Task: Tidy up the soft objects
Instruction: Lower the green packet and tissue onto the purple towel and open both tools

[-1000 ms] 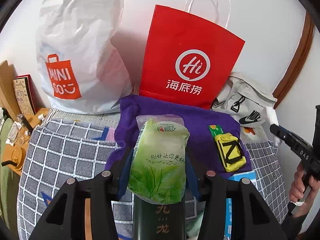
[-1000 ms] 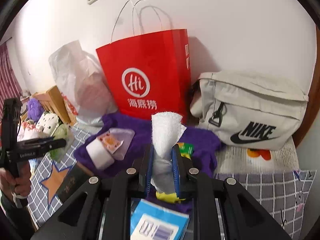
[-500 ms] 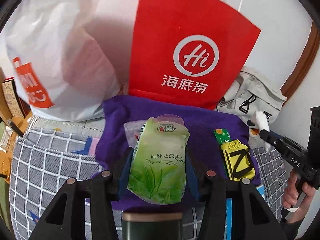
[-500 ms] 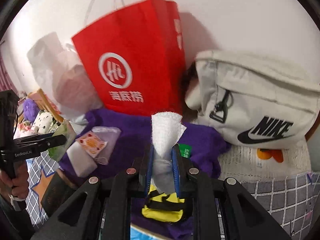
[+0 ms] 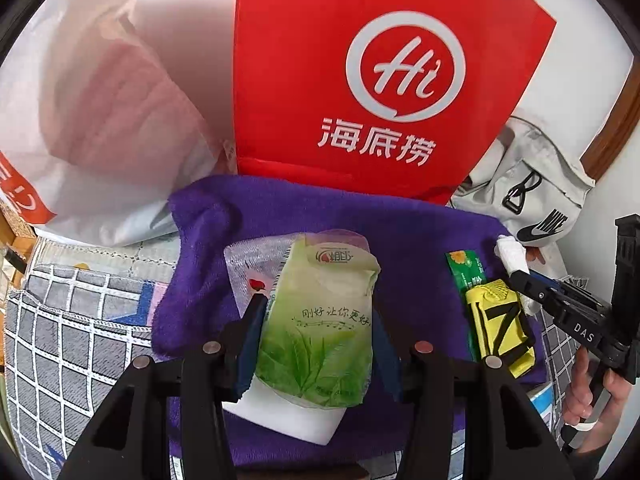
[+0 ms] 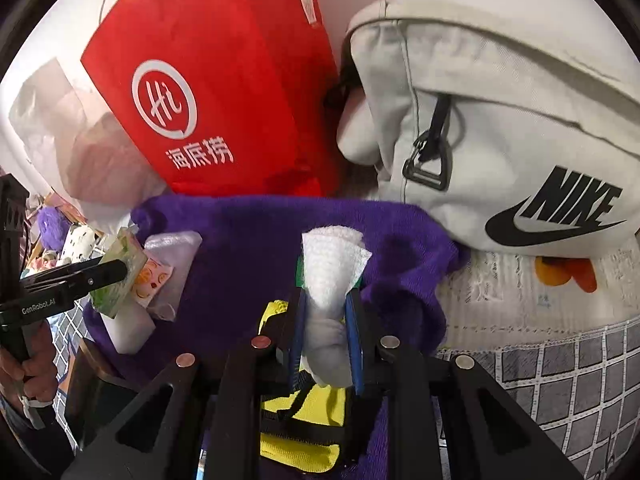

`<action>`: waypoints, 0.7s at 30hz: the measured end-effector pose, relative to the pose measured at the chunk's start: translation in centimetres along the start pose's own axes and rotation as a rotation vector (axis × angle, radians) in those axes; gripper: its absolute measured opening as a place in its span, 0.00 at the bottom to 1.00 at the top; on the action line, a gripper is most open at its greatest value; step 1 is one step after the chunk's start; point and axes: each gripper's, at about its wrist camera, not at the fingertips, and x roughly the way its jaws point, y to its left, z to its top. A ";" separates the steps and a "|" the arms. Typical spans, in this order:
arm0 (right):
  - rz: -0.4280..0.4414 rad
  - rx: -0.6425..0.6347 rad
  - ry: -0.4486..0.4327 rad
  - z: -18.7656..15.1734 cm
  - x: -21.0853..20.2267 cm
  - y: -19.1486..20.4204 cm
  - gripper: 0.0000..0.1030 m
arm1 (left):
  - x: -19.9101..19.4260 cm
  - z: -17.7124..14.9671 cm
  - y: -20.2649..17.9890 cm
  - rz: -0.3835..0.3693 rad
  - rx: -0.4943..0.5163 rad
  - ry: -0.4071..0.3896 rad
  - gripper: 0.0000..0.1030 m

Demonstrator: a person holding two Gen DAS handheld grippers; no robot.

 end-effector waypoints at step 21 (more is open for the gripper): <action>-0.009 -0.098 -0.039 -0.9 -2.9 4.3 0.63 | -2.2 -0.3 0.5 0.020 -0.009 -0.008 0.67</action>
